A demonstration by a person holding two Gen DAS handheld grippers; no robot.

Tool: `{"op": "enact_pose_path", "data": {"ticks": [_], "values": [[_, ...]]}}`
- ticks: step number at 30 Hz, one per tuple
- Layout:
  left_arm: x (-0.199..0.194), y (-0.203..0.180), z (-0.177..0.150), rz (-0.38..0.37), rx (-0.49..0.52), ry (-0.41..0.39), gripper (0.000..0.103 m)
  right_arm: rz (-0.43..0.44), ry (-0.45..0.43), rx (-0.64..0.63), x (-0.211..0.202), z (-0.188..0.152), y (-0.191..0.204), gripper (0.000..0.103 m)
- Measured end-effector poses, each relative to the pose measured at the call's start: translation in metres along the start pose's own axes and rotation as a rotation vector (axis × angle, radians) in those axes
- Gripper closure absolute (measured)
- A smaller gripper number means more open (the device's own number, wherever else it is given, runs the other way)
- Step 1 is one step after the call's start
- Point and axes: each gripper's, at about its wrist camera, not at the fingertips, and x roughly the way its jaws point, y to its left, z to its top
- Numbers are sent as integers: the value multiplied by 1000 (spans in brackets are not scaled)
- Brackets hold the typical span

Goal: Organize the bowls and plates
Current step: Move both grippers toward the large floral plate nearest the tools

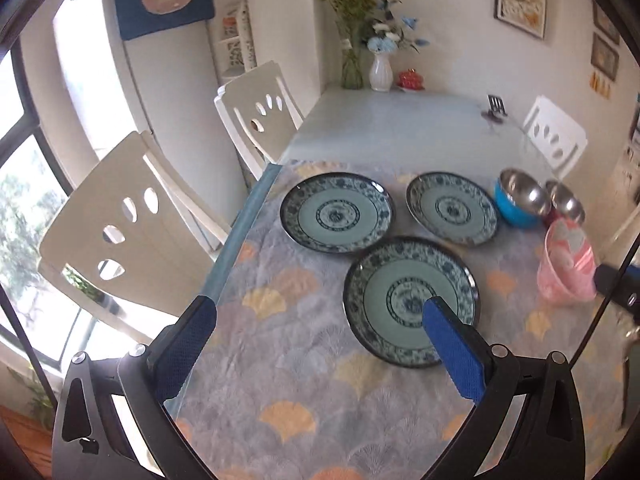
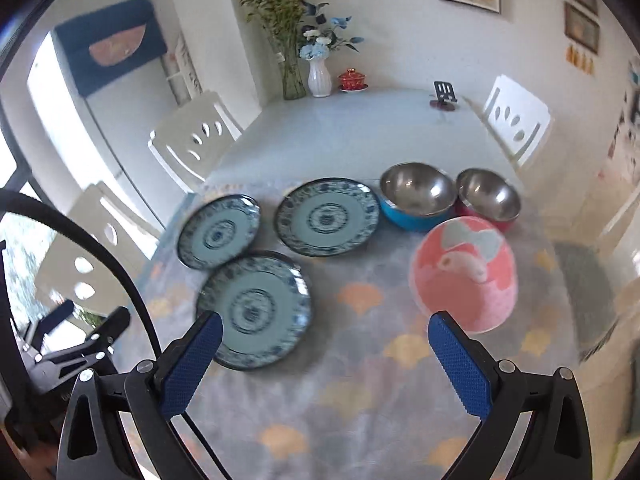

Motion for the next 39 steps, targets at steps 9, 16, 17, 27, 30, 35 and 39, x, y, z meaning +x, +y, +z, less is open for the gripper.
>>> {"op": "enact_pose_path", "data": {"ticks": [9, 16, 17, 27, 30, 35, 39], "values": [[33, 17, 5, -67, 42, 33, 0, -70, 43, -25, 38, -12, 37, 1], [63, 14, 10, -148, 76, 93, 0, -143, 76, -24, 56, -10, 36, 1], [66, 13, 10, -155, 77, 100, 0, -147, 84, -16, 59, -9, 36, 1], [85, 16, 11, -195, 57, 152, 0, -161, 144, 10, 82, -6, 34, 1], [87, 16, 12, -202, 61, 155, 0, -164, 144, -4, 86, -6, 37, 1], [90, 16, 14, -211, 64, 168, 0, -182, 148, -26, 93, -4, 41, 1], [91, 16, 18, -217, 55, 167, 0, -187, 145, -23, 94, -2, 40, 1]]}}
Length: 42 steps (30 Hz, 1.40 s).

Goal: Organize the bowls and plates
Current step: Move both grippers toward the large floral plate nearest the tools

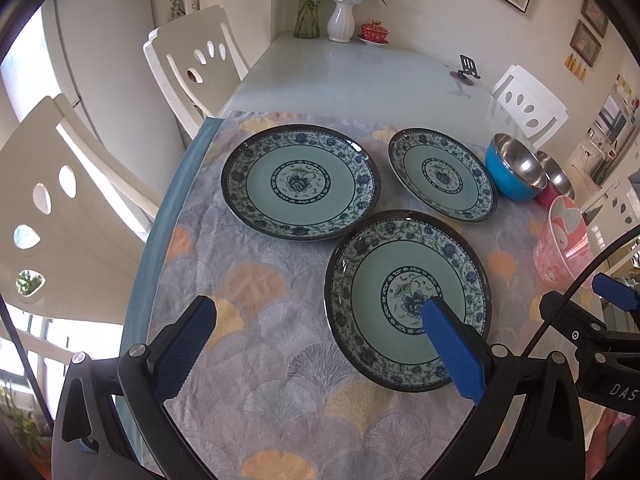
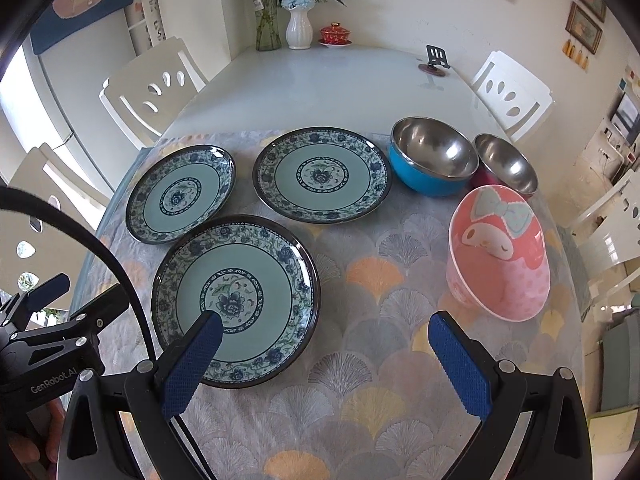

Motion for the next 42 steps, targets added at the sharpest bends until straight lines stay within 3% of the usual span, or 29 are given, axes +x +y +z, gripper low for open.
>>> {"op": "enact_pose_path", "data": {"ticks": [42], "values": [[21, -3, -1, -5, -12, 60, 0, 5, 57, 21, 25, 5, -6, 5]]}}
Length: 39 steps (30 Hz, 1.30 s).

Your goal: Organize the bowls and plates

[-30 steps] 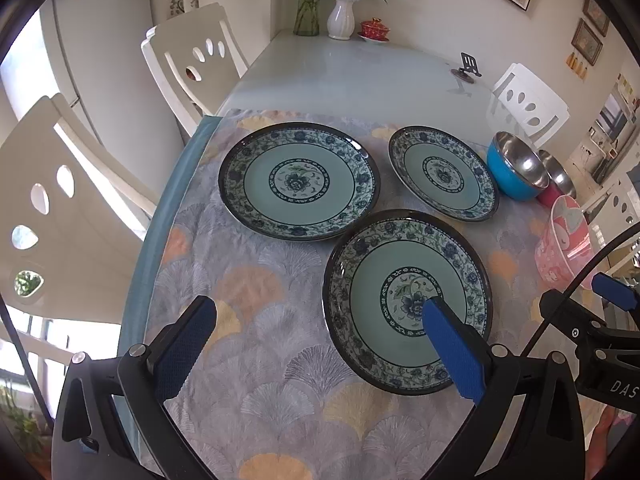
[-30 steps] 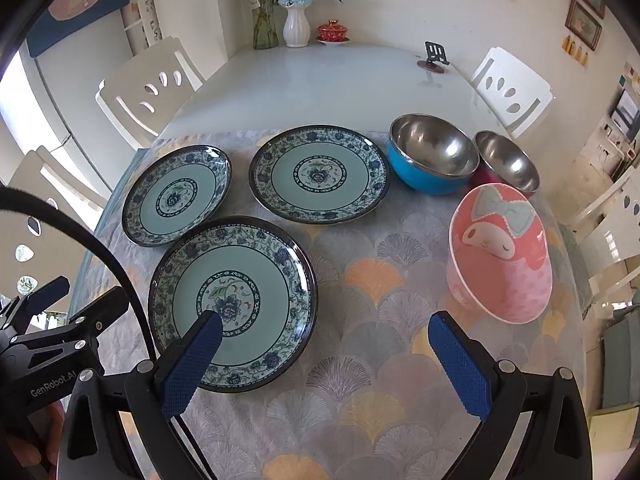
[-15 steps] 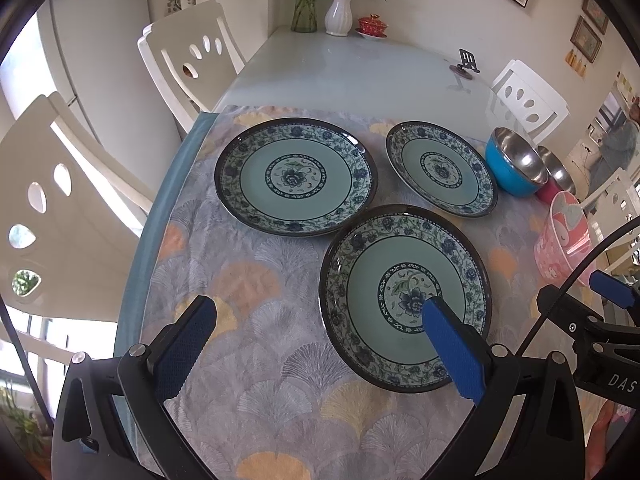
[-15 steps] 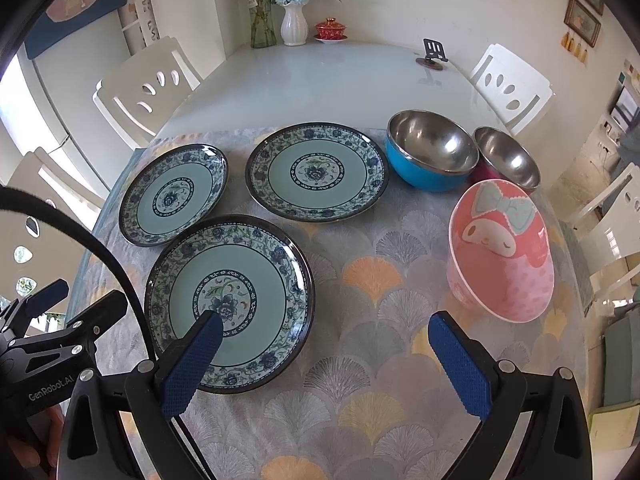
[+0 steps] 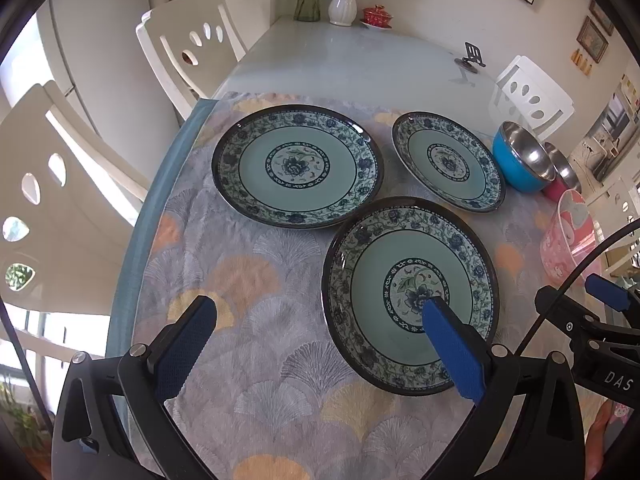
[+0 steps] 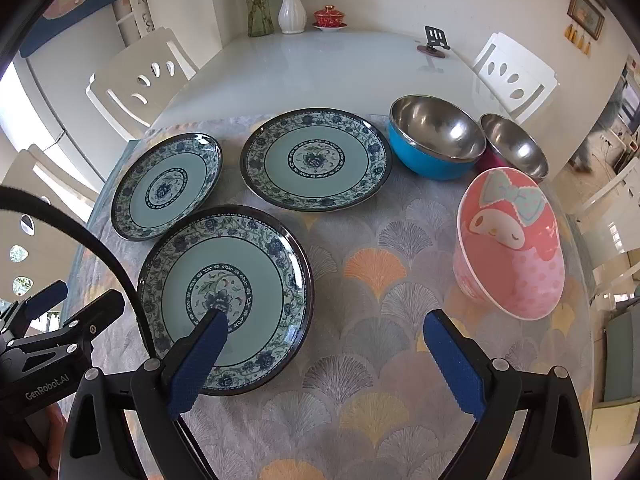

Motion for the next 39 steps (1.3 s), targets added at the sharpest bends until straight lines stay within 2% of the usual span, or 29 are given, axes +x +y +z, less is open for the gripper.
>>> {"op": "enact_pose_path", "data": {"ticks": [16, 23, 26, 28, 32, 33, 35, 36, 37, 39], "values": [[9, 1, 1, 1, 4, 19, 1, -1, 25, -2, 9, 2, 0, 5], [26, 0, -7, -3, 20, 55, 2, 10, 70, -27, 30, 1, 6, 5], [41, -3, -9, -18, 54, 78, 7, 20, 105, -42, 47, -2, 7, 6], [53, -5, -7, -27, 78, 102, 21, 16, 124, -67, 59, -4, 9, 18], [64, 1, -4, -39, 44, 111, 21, 22, 142, -85, 75, -3, 8, 19], [68, 3, -4, -54, 27, 121, 25, 28, 146, -82, 77, -3, 8, 20], [72, 4, -4, -56, 19, 125, 29, 39, 151, -74, 83, -2, 7, 24], [71, 2, -4, -57, 32, 113, 32, 43, 155, -72, 86, -1, 6, 31], [70, 0, -4, -61, 45, 108, 40, 48, 160, -69, 88, -1, 7, 37], [70, -1, -2, -71, 62, 97, 51, 72, 166, -56, 91, 0, 6, 38]]}}
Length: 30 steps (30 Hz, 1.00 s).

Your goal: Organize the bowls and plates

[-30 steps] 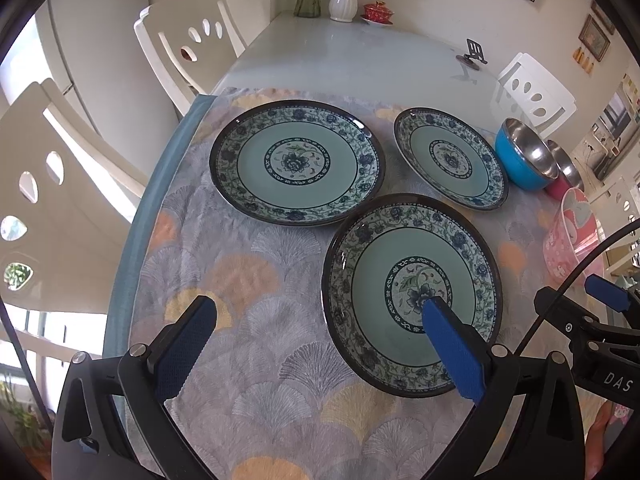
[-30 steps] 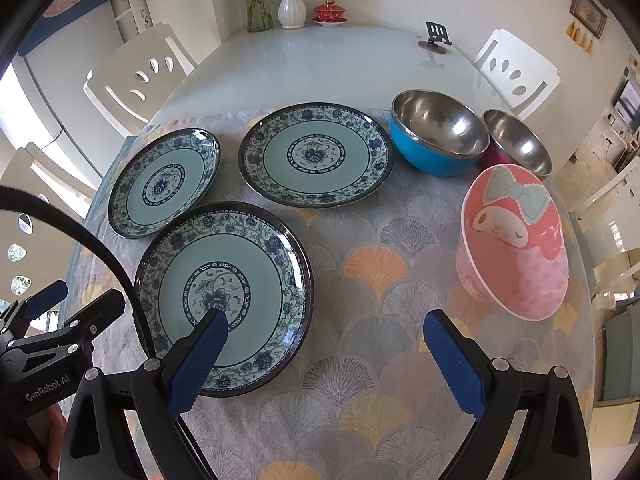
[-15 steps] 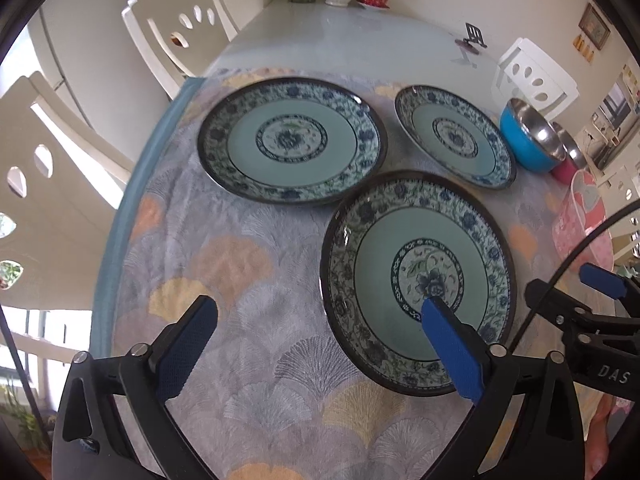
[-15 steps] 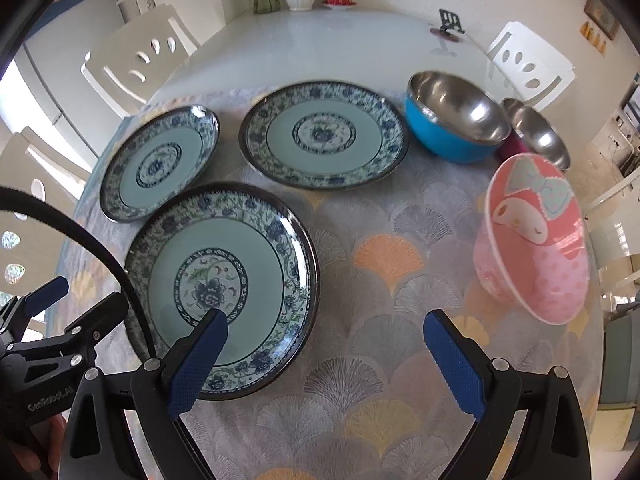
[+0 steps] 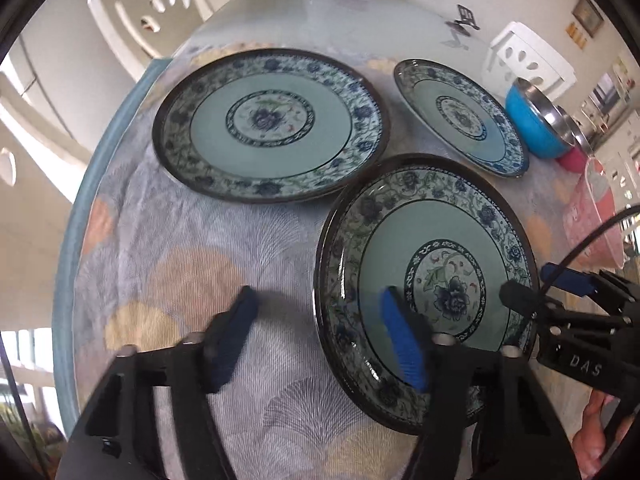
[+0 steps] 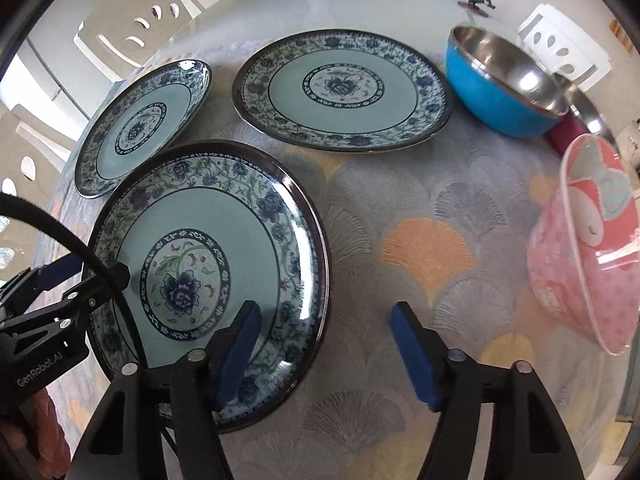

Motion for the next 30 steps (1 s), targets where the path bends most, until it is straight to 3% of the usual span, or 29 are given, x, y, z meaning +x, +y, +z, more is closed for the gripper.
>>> {"op": "enact_pose_path", "data": {"ticks": [1, 4, 7, 15, 22, 30], "values": [[0, 0, 1, -14, -1, -1, 58, 8, -3, 3, 0, 1, 0, 41], [2, 0, 2, -42, -4, -4, 65, 21, -15, -19, -1, 2, 4, 49], [3, -4, 2, -61, 4, -4, 66, 55, -14, -28, -1, 3, 9, 55], [-2, -5, 0, -76, -14, -8, 66, 81, -7, -23, 1, 1, 12, 56], [-49, 11, -9, -106, -111, -76, 66, 119, -20, -25, -31, -13, 25, 56], [-114, 27, -51, -77, -254, -137, 66, 148, -74, -158, -90, -43, 62, 56]]}}
